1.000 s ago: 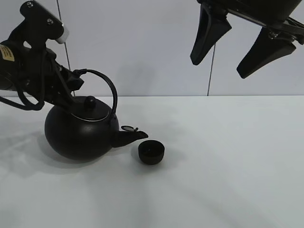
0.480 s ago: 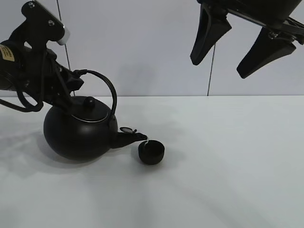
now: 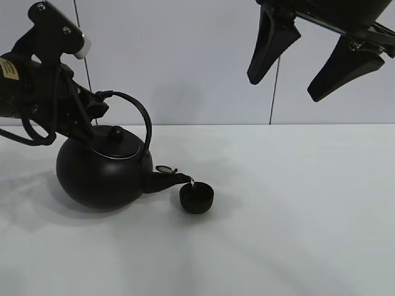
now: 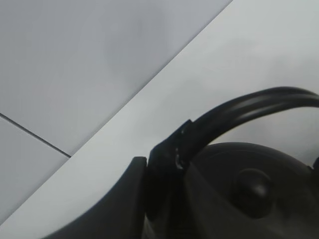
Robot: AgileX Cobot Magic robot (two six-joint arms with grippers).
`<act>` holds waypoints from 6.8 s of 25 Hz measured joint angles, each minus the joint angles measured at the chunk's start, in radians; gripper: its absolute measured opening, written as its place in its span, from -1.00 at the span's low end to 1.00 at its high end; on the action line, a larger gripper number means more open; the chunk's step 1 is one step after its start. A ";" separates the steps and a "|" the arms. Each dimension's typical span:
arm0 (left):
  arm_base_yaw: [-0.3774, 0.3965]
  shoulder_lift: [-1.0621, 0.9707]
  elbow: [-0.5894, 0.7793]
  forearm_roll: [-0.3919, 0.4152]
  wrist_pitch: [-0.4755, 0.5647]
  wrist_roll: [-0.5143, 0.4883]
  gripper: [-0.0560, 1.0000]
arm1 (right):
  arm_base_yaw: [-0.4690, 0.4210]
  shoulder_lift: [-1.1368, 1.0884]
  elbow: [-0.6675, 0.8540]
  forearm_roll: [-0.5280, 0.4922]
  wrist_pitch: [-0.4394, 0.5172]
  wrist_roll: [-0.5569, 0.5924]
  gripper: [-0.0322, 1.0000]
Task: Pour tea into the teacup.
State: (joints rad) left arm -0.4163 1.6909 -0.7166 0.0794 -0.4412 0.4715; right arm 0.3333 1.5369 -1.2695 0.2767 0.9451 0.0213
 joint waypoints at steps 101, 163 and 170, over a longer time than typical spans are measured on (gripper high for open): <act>0.000 -0.006 0.283 -0.201 -0.419 -0.334 -0.65 | 0.000 0.000 0.000 0.008 0.001 0.000 0.16; 0.000 0.028 0.369 -0.169 -0.504 -0.306 -0.65 | 0.000 0.000 0.000 0.016 -0.003 -0.001 0.16; 0.000 0.027 0.368 -0.157 -0.494 -0.309 -0.65 | 0.000 0.000 0.000 0.016 -0.003 -0.001 0.16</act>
State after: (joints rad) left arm -0.4163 1.7181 -0.3483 -0.0774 -0.9348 0.1621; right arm 0.3333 1.5369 -1.2695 0.2926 0.9419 0.0205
